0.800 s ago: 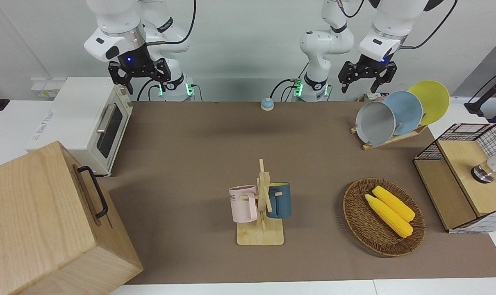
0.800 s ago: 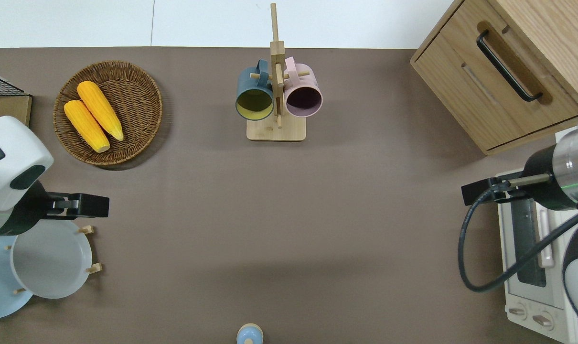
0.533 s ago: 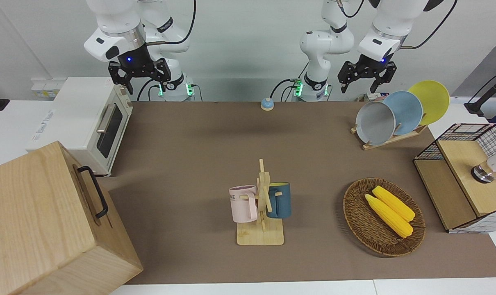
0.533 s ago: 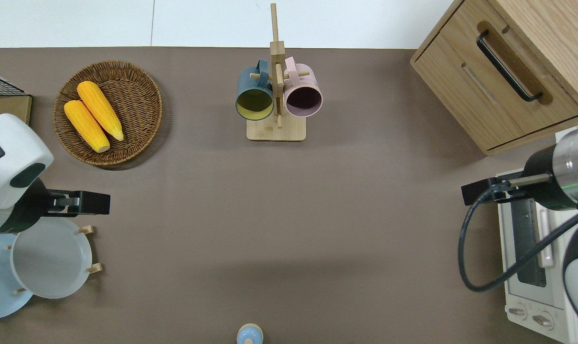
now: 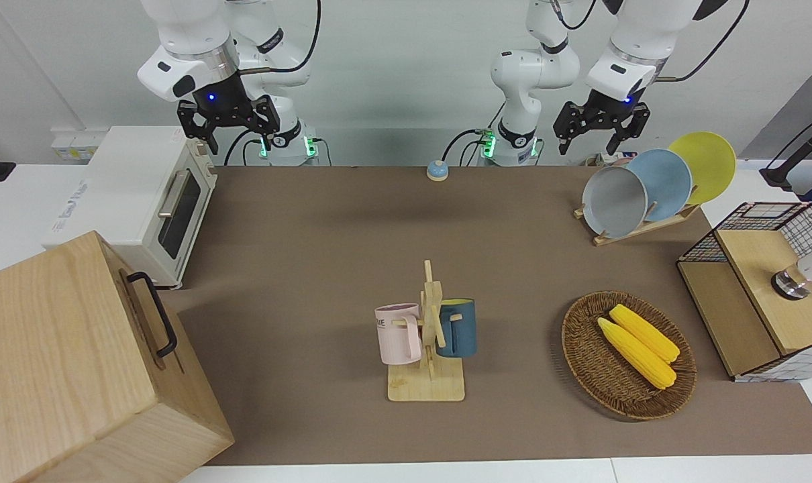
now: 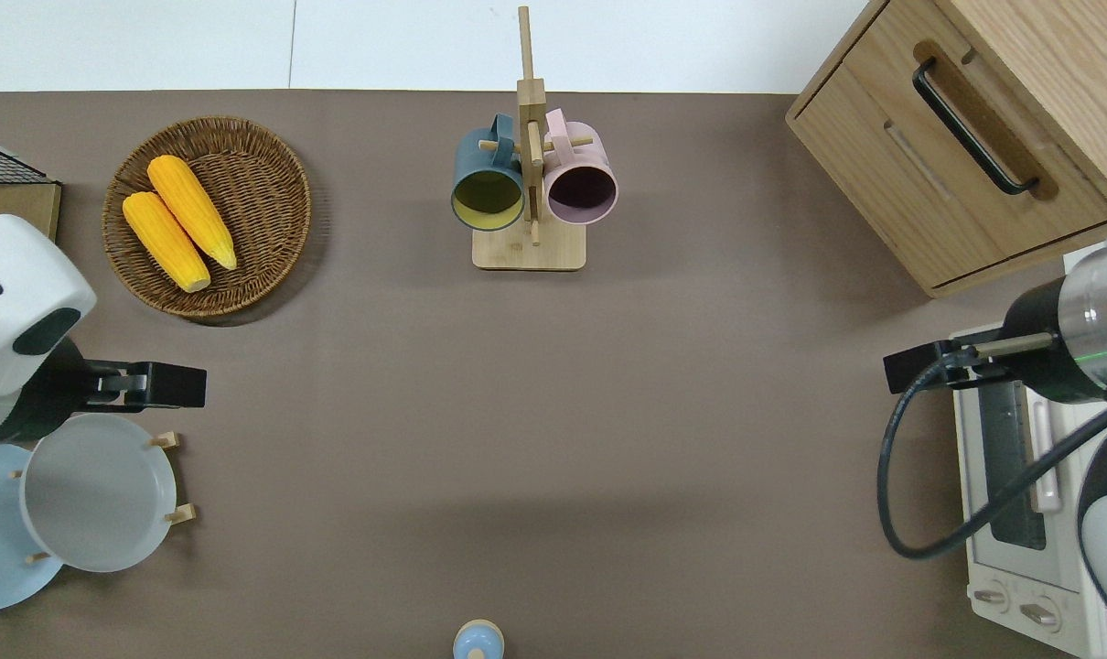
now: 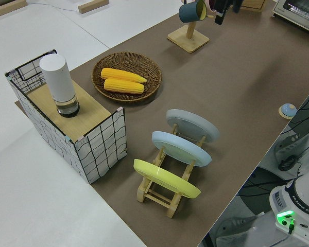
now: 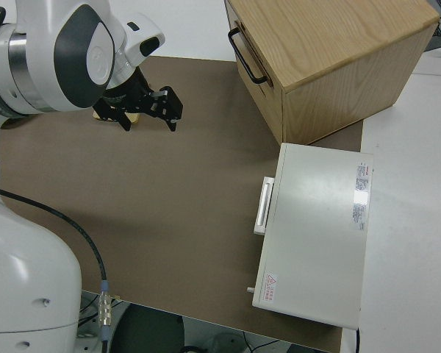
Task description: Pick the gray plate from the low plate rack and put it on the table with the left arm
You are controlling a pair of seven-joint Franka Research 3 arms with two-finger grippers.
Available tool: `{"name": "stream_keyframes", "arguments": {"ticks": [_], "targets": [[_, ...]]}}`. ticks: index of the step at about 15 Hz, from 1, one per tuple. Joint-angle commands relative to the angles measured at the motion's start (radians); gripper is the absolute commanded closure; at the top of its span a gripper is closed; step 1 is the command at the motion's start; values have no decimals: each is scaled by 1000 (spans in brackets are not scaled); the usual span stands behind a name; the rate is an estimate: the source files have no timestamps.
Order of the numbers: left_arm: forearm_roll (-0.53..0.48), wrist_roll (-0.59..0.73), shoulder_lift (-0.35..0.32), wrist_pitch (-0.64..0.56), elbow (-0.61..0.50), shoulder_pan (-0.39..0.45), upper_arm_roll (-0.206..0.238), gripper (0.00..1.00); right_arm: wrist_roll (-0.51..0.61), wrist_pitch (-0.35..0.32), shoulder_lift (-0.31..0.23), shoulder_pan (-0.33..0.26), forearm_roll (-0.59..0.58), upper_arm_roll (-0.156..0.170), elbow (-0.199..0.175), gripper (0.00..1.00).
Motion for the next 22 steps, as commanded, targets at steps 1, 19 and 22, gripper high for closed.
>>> {"name": "stream_keyframes", "arguments": {"ticks": [1,19,22], "targets": [[-11,9,2,-1,3,4,21,0,0,-14,-2,-10,10,6,6,13],[73,221,-10,-42,-3,59,146,11,0,-14,-2,-10,10,6,6,13],[107,248,-15,-47,-11,58,192,9,0,-14,-2,-10,10,6,6,11]]}}
